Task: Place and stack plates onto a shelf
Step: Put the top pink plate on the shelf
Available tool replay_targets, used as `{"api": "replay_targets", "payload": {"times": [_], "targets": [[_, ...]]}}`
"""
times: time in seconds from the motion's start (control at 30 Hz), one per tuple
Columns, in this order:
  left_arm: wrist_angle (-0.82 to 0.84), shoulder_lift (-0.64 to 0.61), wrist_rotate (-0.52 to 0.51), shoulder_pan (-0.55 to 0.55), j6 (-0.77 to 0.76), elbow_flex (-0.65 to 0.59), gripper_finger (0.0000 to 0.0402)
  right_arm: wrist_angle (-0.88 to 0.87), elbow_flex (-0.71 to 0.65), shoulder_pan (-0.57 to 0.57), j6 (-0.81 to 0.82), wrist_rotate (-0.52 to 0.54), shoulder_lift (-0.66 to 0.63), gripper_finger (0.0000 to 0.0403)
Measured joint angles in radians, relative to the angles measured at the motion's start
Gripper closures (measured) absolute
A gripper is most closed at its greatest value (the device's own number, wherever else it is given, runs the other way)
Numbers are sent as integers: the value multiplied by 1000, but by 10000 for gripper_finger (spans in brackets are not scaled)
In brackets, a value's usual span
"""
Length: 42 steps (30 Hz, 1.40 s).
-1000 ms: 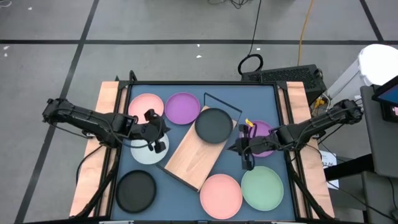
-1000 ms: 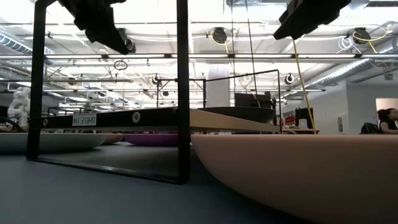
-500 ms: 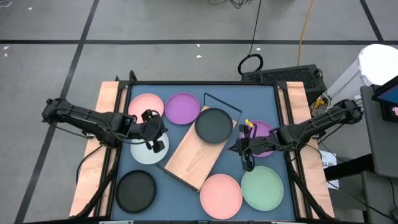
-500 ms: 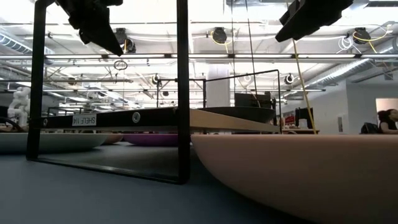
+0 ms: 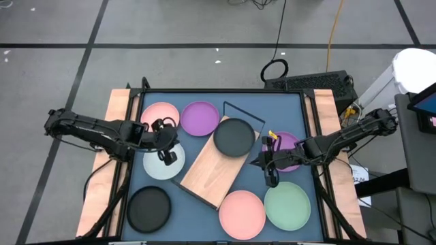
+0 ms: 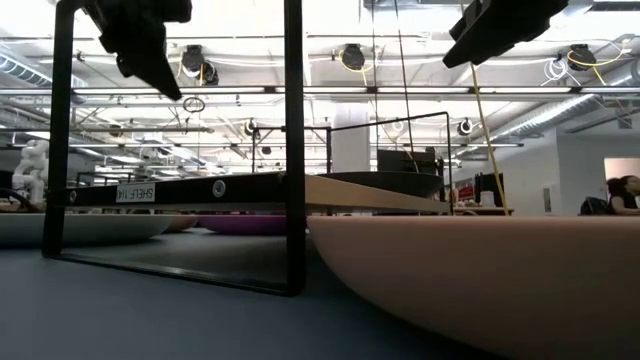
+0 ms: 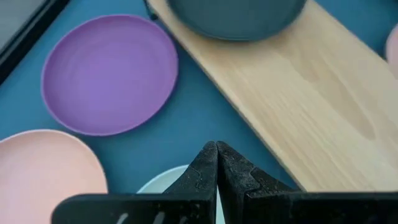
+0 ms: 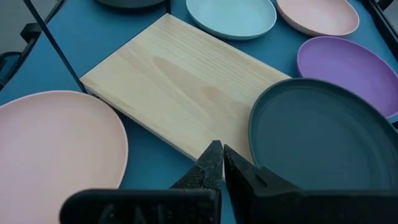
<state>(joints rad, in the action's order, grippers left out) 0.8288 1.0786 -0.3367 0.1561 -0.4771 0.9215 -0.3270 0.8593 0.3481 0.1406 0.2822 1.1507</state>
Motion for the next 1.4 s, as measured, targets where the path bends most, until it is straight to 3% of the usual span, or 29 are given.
{"api": "replay_targets", "payload": {"times": [0.2, 0.37, 0.87, 1.07, 1.23, 1.4], "targets": [[79, 2, 4, -150, -50, 0, 398, 4, 0, 0, -7, 1, 0, 403], [71, 1, -62, -260, -29, 0, 378, 16, 0, 0, -29, 2, 0, 403], [-18, 1, -83, -355, 67, -3, 296, 16, 0, 0, 6, 3, 0, 403], [-3, 5, -50, -376, 61, -3, 237, 43, 0, 0, 8, 4, 0, 403], [52, 44, -67, -409, 27, -4, 188, 77, 0, 0, 5, 4, 0, 403], [82, 128, -52, -429, 6, -4, 168, 75, 0, 0, 7, 3, 1, 403]]}}
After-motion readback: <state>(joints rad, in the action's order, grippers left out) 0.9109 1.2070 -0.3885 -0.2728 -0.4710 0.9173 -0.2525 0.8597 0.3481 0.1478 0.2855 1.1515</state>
